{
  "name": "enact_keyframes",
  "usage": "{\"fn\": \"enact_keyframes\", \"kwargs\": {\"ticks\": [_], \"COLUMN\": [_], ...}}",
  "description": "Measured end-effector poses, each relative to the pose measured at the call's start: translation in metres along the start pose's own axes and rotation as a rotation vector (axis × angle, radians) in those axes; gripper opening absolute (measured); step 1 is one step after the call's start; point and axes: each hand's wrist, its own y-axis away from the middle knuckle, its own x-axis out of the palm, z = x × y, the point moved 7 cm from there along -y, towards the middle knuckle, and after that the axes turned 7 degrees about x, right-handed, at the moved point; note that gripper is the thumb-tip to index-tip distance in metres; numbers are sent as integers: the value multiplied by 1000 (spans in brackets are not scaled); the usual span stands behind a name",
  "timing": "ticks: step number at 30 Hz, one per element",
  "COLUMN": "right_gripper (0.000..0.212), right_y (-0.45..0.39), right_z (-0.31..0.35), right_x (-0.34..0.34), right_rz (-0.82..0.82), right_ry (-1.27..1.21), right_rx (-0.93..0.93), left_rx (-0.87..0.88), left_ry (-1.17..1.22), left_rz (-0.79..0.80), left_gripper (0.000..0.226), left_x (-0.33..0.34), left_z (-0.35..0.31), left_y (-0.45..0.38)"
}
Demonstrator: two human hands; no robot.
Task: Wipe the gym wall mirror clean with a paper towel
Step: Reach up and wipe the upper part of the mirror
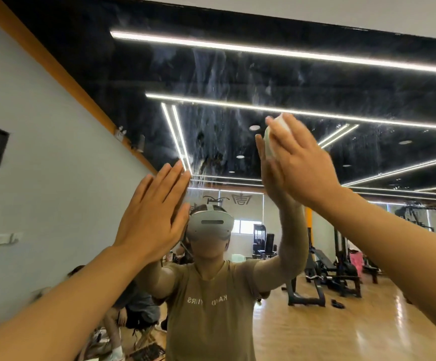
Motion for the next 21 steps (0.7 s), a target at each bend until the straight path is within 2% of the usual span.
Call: {"fn": "enact_keyframes", "kwargs": {"ticks": [2,3,5,7,9,12,17,21], "right_gripper": [68,68,53,42,40,41,53,54], "right_y": [7,10,9,3,-4,-12,-26,-11], "right_z": [19,29,42,39,24,0,-3,17], "right_x": [6,4,-2,-8,-12,-11,9,17], "right_rz": [113,108,53,-13,-75,-69,63,-14], "right_ry": [-144,-242,-412,-528,-607,-575,-479,-505], "right_rx": [-36,-58,-37,85,233,333,324,315], "left_rx": [1,1,0,6,25,58,93,104], "left_ry": [11,18,36,47,52,46,41,34], "left_rz": [-10,-15,-21,-24,-11,10,-4,-47], "left_gripper": [64,64,64,63,62,62,61,63], "left_x": [0,1,1,0,2,5,5,6], "left_z": [-2,-3,-3,-2,-1,3,6,6], "left_y": [1,1,2,2,3,5,5,5]}}
